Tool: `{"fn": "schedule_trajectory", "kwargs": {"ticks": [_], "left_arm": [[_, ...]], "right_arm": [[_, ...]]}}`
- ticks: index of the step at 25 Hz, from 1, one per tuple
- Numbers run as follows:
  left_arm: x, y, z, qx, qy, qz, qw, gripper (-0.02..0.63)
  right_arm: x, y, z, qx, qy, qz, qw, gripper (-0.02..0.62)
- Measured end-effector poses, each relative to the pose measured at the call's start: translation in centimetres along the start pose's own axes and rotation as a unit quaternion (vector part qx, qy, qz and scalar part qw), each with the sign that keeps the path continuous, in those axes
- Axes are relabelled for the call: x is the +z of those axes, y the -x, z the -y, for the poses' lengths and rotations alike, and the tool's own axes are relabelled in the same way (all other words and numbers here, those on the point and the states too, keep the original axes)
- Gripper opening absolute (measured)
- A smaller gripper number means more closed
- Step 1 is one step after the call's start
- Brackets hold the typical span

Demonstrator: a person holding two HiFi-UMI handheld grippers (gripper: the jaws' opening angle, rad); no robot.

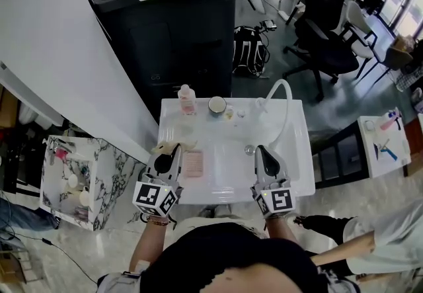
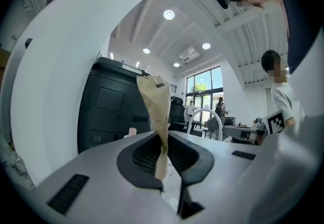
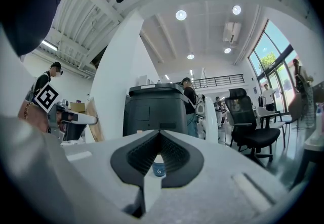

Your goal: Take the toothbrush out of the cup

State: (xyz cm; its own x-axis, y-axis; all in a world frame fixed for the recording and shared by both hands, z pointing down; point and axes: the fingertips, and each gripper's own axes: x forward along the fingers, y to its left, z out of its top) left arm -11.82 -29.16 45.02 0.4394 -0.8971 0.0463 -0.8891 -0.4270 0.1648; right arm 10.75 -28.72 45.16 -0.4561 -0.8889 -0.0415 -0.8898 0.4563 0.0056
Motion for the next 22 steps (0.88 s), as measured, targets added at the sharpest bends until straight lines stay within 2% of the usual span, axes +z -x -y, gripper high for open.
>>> {"fn": "schedule_trajectory", "kwargs": {"ticks": [17, 22], "left_arm": [[-0.6, 2.4, -0.9, 0.031, -0.005, -0.001, 0.9995, 0.026], [-0.5, 2.7, -1.1, 0.035, 0.002, -0.002, 0.9994, 0.026]], "right_arm": [[-0.3, 0.0, 0.6, -0.006, -0.005, -0.002, 1.0, 0.005], [-0.7, 0.1, 1.1, -0.019, -0.006, -0.013, 1.0, 0.005]]}}
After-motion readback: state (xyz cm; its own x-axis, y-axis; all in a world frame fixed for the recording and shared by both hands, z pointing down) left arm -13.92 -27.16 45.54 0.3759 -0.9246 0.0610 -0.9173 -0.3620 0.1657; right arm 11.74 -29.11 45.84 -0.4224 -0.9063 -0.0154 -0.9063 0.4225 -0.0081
